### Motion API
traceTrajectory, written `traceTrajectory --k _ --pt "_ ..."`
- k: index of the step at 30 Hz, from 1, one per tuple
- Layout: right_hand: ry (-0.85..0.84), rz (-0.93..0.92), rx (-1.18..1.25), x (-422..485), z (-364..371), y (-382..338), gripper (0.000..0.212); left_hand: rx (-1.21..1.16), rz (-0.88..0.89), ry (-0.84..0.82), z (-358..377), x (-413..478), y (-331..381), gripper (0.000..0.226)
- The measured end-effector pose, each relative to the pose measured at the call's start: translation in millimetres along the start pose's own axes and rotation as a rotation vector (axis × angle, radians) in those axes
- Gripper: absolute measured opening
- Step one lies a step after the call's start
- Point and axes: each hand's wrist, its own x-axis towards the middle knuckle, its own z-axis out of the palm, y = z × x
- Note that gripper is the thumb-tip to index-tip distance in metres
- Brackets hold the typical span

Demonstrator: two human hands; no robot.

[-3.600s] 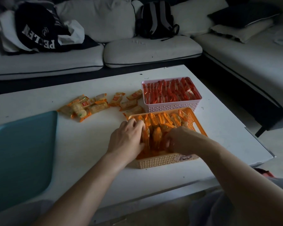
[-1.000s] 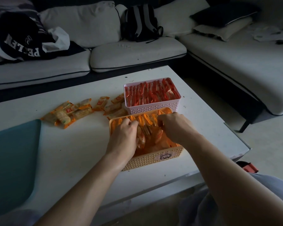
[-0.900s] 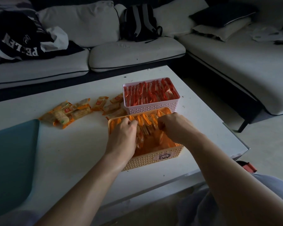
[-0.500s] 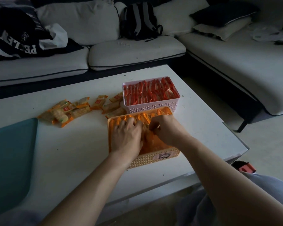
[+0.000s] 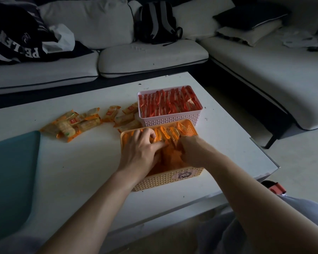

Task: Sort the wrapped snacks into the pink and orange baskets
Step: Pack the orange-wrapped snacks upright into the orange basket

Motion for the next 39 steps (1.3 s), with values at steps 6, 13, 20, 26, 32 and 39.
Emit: traceTrajectory --k 6,13,20,26,32,39 --pt "-0.213 0.055 -0.097 10.7 13.9 -2.7 0.027 -0.030 -0.053 -0.020 -0.8 0.5 -0.7 0.036" --pt "-0.300 0.072 -0.189 19.4 13.1 -11.4 0.028 0.013 -0.132 0.007 1.6 7.1 10.8 0.041" --pt "-0.144 0.051 -0.205 -1.9 -31.6 0.2 0.034 -0.019 -0.122 0.063 7.1 5.6 4.4 0.021" --pt "-0.004 0.209 0.045 -6.1 -33.3 15.4 0.040 -0.056 -0.107 0.067 8.7 2.8 3.0 0.017" --pt "0.132 0.185 0.234 -1.9 -20.5 -8.5 0.020 -0.107 -0.105 0.006 6.0 0.8 2.3 0.026" --pt "-0.020 0.437 0.846 9.7 -21.7 -12.4 0.024 -0.158 -0.003 -0.074 1.1 3.2 7.2 0.047"
